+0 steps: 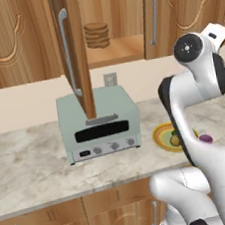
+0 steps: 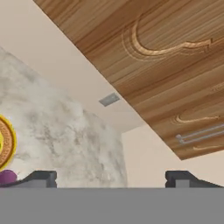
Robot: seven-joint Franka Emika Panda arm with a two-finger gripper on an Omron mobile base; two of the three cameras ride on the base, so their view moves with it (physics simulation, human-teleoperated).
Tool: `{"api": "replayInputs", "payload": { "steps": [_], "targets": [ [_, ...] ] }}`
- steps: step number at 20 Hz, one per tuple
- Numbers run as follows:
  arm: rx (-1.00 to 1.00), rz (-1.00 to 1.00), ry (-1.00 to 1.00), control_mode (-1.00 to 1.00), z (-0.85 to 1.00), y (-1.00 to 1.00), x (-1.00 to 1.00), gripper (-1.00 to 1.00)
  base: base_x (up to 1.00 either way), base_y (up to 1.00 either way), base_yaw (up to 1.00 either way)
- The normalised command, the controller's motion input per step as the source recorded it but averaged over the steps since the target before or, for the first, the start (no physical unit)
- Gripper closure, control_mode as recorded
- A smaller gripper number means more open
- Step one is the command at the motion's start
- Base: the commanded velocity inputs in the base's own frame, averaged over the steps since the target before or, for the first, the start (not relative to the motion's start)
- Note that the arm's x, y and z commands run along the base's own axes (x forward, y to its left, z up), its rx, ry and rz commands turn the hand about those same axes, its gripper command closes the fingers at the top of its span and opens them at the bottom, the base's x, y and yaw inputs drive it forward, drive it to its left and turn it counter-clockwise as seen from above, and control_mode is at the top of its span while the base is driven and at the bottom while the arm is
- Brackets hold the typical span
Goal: Pick the avocado and bread from the counter and place them on the plate. Then pick the jam from the cabinet and place it next to the plate. Lastly close the cabinet door.
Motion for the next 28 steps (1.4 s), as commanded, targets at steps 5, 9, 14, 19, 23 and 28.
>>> {"api": "replayInputs", "payload": {
  "steps": [5,9,14,19,23,28],
  "targets": [
    [0.02,-0.12,0.18,-1.0,-0.11,0.36,-0.52,-1.0,0.0,0.0,0.0],
    [0.0,-0.04,-0.05,-1.0,-0.26,0.49,-0.61,-1.0,0.0,0.0,0.0],
    [0.0,-0.06,-0.2,-1.0,-0.2,0.53,-0.72,-1.0,0.0,0.0,0.0],
    [0.01,-0.06,-0.27,-1.0,-0.07,0.57,-0.7,-1.0,0.0,0.0,0.0],
    [0.01,-0.14,-0.18,-1.0,-0.07,0.7,-0.45,-1.0,0.0,0.0,0.0],
    [0.0,-0.19,-0.13,-1.0,-0.07,0.75,-0.29,-1.0,0.0,0.0,0.0]
  ]
}}
